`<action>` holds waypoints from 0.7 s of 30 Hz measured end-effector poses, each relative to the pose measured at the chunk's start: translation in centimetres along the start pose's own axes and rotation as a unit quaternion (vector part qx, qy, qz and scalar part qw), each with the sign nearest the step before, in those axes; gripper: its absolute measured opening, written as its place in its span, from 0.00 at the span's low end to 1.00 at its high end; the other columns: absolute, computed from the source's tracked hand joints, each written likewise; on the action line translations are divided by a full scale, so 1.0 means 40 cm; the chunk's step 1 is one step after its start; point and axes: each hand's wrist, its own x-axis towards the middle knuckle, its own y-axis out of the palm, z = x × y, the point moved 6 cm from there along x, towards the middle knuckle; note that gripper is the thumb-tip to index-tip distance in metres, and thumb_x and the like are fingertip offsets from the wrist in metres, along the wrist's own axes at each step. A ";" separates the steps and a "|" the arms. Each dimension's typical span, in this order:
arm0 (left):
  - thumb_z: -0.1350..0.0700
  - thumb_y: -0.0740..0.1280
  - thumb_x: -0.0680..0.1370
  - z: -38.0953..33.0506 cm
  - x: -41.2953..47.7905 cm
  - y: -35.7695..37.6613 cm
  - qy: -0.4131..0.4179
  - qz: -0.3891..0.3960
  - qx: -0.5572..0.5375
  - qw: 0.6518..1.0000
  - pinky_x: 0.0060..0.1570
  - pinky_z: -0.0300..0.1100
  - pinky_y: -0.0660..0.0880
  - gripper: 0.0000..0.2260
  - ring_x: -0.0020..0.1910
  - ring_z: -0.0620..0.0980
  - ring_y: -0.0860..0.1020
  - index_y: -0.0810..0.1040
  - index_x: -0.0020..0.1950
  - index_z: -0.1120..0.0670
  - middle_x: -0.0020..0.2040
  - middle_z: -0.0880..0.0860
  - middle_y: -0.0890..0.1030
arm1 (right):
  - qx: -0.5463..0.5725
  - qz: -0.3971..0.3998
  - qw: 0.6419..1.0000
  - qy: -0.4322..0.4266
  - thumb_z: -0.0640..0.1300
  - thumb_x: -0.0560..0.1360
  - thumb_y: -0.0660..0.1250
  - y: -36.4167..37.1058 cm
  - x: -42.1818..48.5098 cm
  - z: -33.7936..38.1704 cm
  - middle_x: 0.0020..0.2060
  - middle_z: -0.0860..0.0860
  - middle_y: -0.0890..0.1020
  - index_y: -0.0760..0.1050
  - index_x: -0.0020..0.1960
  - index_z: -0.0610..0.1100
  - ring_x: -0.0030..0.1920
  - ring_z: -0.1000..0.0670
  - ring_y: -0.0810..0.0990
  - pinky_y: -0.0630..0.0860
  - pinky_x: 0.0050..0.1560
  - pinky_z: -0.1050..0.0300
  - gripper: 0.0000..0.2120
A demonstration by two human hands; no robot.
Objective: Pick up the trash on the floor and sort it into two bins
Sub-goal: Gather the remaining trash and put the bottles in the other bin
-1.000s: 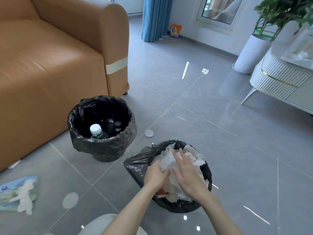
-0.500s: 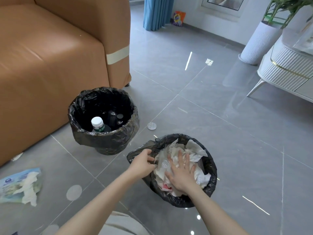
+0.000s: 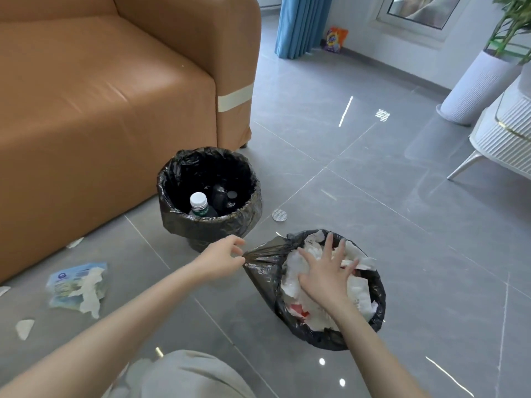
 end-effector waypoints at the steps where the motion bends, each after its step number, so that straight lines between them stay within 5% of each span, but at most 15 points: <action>1: 0.57 0.62 0.78 0.011 -0.014 -0.024 -0.005 -0.006 0.005 1.000 0.55 0.39 0.71 0.19 0.57 0.49 0.75 0.67 0.70 0.53 0.64 0.51 0.75 | 0.009 -0.022 1.000 -0.007 0.46 0.76 0.57 -0.033 -0.008 0.026 0.76 0.42 0.40 0.61 0.72 0.60 0.74 0.35 0.32 0.35 0.66 0.26 0.25; 6: 0.56 0.60 0.79 0.101 -0.096 -0.149 -0.037 -0.039 0.028 0.998 0.51 0.35 0.68 0.17 0.58 0.47 0.74 0.68 0.68 0.52 0.63 0.50 0.76 | 0.018 -0.078 0.992 -0.094 0.46 0.76 0.58 -0.113 -0.038 0.189 0.74 0.49 0.61 0.64 0.71 0.55 0.74 0.41 0.53 0.49 0.72 0.35 0.24; 10: 0.57 0.60 0.79 0.237 -0.191 -0.232 -0.089 -0.071 0.015 0.993 0.49 0.36 0.68 0.15 0.53 0.46 0.74 0.70 0.66 0.52 0.61 0.50 0.77 | 0.048 -0.086 0.975 -0.197 0.44 0.75 0.59 -0.092 -0.072 0.361 0.65 0.51 0.72 0.66 0.70 0.53 0.64 0.44 0.67 0.65 0.65 0.50 0.24; 18: 0.60 0.63 0.77 0.604 -0.391 -0.226 -0.216 -0.151 -0.089 0.960 0.57 0.39 0.71 0.15 0.58 0.50 0.76 0.73 0.64 0.56 0.58 0.54 0.78 | 0.013 0.045 0.947 -0.317 0.48 0.77 0.59 0.148 -0.153 0.641 0.63 0.49 0.74 0.66 0.70 0.52 0.64 0.44 0.69 0.69 0.58 0.52 0.20; 21: 0.63 0.63 0.76 0.723 -0.450 -0.163 -0.258 -0.168 -0.138 0.941 0.52 0.36 0.70 0.16 0.56 0.51 0.76 0.73 0.64 0.58 0.58 0.56 0.78 | 0.006 0.129 0.933 -0.337 0.47 0.77 0.61 0.279 -0.172 0.708 0.64 0.49 0.73 0.67 0.69 0.52 0.65 0.45 0.70 0.70 0.57 0.52 0.20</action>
